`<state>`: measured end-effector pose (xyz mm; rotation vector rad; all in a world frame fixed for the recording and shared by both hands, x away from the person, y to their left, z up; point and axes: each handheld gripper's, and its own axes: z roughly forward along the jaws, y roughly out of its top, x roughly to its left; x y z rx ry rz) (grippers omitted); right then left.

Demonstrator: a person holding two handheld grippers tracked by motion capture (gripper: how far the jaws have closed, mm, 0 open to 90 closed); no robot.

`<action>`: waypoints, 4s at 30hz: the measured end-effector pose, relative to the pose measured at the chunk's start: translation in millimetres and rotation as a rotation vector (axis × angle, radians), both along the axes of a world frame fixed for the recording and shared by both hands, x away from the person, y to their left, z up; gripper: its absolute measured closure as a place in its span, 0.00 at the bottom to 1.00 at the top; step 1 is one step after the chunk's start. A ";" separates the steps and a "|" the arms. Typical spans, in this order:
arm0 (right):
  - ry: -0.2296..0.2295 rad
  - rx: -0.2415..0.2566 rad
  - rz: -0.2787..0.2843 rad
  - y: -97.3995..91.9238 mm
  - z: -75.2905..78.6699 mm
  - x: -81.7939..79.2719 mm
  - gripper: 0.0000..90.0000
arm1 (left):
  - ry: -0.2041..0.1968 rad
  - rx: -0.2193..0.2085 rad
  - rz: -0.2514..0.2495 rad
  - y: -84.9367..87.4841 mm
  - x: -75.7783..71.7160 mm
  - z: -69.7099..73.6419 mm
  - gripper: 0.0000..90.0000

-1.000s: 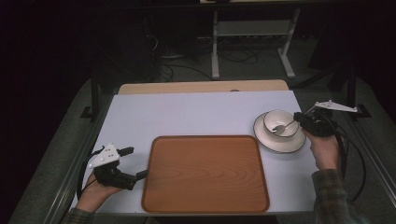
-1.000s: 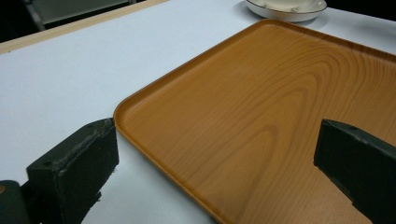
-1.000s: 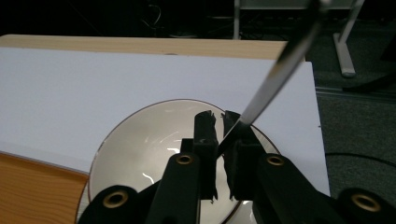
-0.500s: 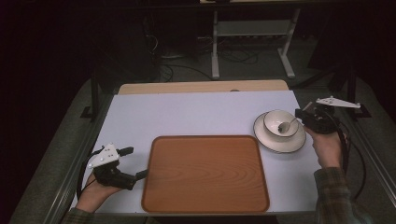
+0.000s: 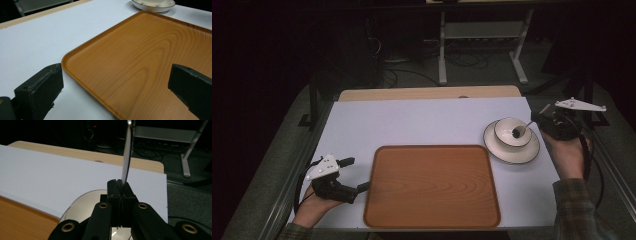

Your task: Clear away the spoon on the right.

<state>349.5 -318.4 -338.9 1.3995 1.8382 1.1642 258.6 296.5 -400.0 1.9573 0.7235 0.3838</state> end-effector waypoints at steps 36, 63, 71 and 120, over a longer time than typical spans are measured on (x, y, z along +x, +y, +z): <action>0.064 -0.068 0.313 58.1 21.7 -42.6 0.98 | -0.007 -0.006 0.004 1.4 -1.3 1.8 0.00; 0.216 -0.155 0.526 106.9 -15.8 -64.7 0.98 | -0.010 -0.005 0.004 1.1 -1.7 2.3 0.00; 0.221 -0.172 0.533 111.3 -18.3 -63.5 0.98 | -0.007 -0.004 0.003 1.0 -1.3 2.0 0.00; 0.278 -0.246 0.658 185.3 -46.3 -17.7 0.98 | -0.007 -0.006 -0.001 -0.2 -1.7 2.1 0.00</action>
